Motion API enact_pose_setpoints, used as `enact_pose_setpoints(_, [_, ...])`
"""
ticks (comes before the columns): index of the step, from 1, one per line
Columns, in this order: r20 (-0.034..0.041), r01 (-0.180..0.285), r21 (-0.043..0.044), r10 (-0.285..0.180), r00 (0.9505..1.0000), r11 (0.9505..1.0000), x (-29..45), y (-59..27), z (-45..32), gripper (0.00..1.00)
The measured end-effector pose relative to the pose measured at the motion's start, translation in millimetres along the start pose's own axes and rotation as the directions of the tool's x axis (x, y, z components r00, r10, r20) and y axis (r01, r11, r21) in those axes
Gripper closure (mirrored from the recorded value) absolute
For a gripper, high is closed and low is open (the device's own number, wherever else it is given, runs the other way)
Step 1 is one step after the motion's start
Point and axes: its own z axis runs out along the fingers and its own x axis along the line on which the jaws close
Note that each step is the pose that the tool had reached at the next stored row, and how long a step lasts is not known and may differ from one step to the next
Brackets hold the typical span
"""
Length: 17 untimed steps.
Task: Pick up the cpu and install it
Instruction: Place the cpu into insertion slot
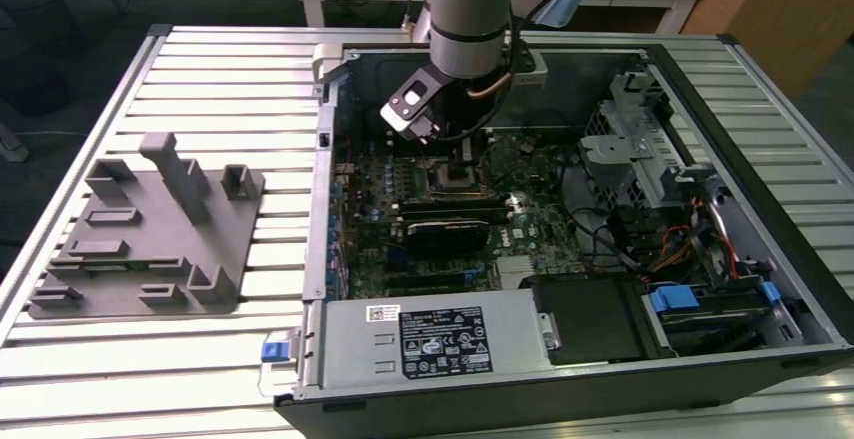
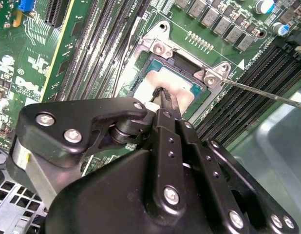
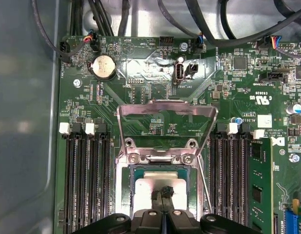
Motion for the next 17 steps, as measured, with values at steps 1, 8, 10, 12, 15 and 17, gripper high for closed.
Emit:
enact_pose_setpoints(1, [0.0001, 0.0, 0.0001, 0.0, 1.0, 1.0, 0.0, -0.1, 0.8, 0.89])
enact_pose_setpoints(8, [0.0008, 0.0, 0.0005, 0.0, 1.0, 1.0, -0.1, -0.3, 4.0, 0.89])
enact_pose_setpoints(10, [0.0009, 0.0, 0.0005, 0.0, 1.0, 1.0, -0.1, -0.3, 4.0, 0.89])
enact_pose_setpoints(12, [0.0011, 0.0, 0.0006, 0.0, 1.0, 1.0, -0.2, -0.3, 3.8, 0.89])
enact_pose_setpoints(15, [-0.0022, 0.0, -0.0016, 0.0, 1.0, 1.0, 0.3, 0.2, 1.1, 0.89])
enact_pose_setpoints(17, [-0.0003, 0.0, -0.0002, 0.0, 1.0, 1.0, 0.0, 0.3, -4.6, 0.89])
